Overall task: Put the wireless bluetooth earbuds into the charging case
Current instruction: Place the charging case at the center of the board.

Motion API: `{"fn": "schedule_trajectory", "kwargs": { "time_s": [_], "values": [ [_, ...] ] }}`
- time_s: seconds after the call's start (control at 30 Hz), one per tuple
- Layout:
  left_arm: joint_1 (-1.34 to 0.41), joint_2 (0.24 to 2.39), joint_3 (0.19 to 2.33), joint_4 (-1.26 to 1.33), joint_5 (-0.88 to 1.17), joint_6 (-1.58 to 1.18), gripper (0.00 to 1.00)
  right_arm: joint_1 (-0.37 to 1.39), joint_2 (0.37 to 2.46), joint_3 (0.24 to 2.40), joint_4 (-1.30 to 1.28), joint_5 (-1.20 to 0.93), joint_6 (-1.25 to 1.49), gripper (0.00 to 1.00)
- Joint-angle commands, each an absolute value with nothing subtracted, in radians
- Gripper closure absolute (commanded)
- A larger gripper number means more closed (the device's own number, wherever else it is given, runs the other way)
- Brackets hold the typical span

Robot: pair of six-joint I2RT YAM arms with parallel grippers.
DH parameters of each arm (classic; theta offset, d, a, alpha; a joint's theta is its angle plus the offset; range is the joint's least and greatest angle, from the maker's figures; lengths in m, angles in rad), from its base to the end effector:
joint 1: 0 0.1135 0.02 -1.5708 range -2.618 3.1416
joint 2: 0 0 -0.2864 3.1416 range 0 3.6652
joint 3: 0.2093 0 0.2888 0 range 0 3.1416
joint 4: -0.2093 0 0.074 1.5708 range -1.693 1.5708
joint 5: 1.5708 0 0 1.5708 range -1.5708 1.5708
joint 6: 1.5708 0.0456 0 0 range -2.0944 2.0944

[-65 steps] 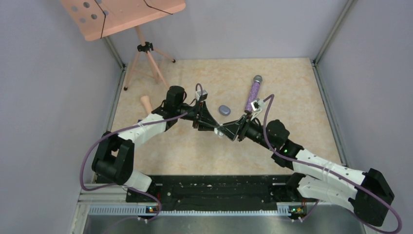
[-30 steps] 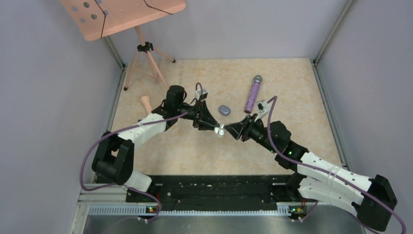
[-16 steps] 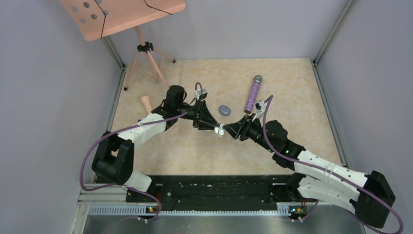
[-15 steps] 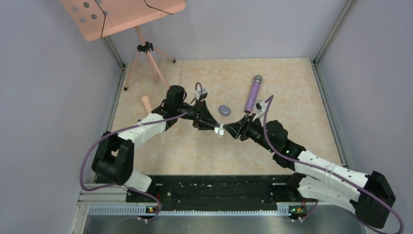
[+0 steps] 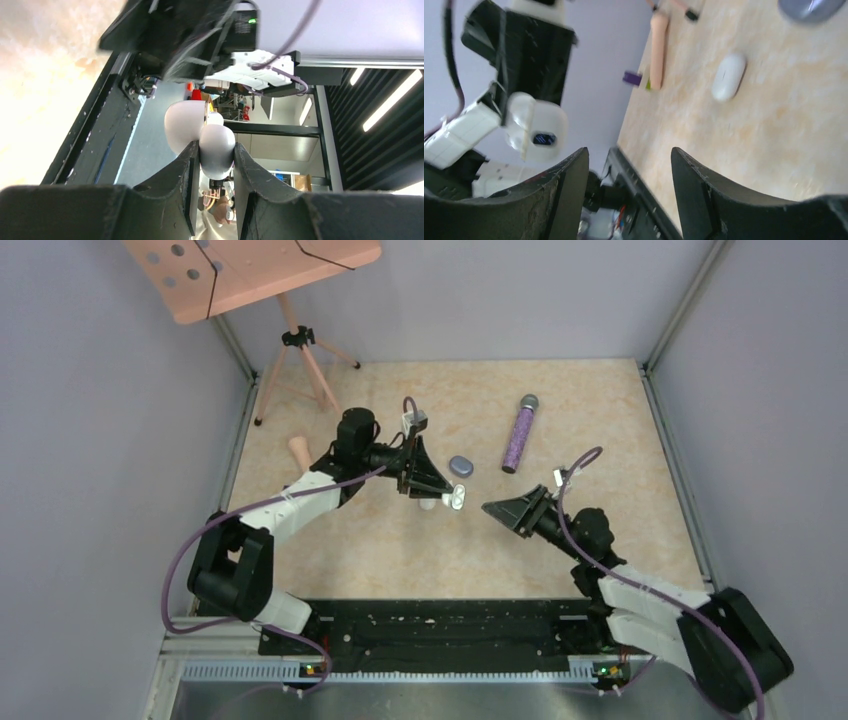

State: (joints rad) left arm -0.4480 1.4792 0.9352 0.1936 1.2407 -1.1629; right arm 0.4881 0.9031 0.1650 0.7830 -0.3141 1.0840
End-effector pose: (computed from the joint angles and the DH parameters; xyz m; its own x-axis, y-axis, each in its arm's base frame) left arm 0.2967 -0.1905 0.2734 -0.9868 0.1441 -0.0745 0.0894 0.0997 -0.9910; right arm 0.1782 0.1106 0.1980 -0.6166 0.6244 -0.4796 -0.3712 0.3066 0.8765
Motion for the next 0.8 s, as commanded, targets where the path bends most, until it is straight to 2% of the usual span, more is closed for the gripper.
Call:
{"fn": "schedule_trajectory", "kwargs": {
  "time_s": [0.0, 0.13, 0.23, 0.3, 0.37, 0.5, 0.57, 0.67, 0.77],
  "values": [
    [-0.454, 1.453, 0.958, 0.427, 1.27, -1.292, 1.0, 0.48, 1.091, 0.087, 1.441, -0.542, 1.359, 0.38],
    [-0.453, 1.519, 0.999, 0.196, 1.215, -1.081, 1.0, 0.455, 1.146, 0.009, 1.533, -0.427, 1.412, 0.36],
    [-0.462, 1.618, 1.015, 0.19, 1.208, -1.013, 1.0, 0.428, 1.055, -0.069, 1.396, -0.34, 1.395, 0.36],
    [-0.478, 1.685, 1.025, 0.199, 1.194, -0.971, 1.0, 0.411, 0.917, -0.093, 1.176, -0.293, 1.369, 0.35],
    [-0.498, 1.756, 1.056, 0.147, 1.164, -0.895, 1.0, 0.403, 0.681, -0.076, 0.841, -0.245, 1.301, 0.34],
    [-0.54, 1.877, 1.123, 0.114, 1.135, -0.823, 1.0, 0.4, 0.193, 0.11, 0.028, -0.025, 1.103, 0.29],
    [-0.56, 1.939, 1.15, 0.138, 1.127, -0.831, 1.0, 0.396, 0.047, 0.199, -0.246, 0.142, 1.025, 0.28],
    [-0.598, 2.009, 1.198, 0.161, 1.109, -0.83, 1.0, 0.397, 0.046, 0.316, -0.431, 0.192, 0.922, 0.28],
    [-0.623, 2.085, 1.245, 0.179, 1.108, -0.831, 1.0, 0.397, 0.16, 0.369, -0.432, 0.144, 0.856, 0.28]
  ]
}}
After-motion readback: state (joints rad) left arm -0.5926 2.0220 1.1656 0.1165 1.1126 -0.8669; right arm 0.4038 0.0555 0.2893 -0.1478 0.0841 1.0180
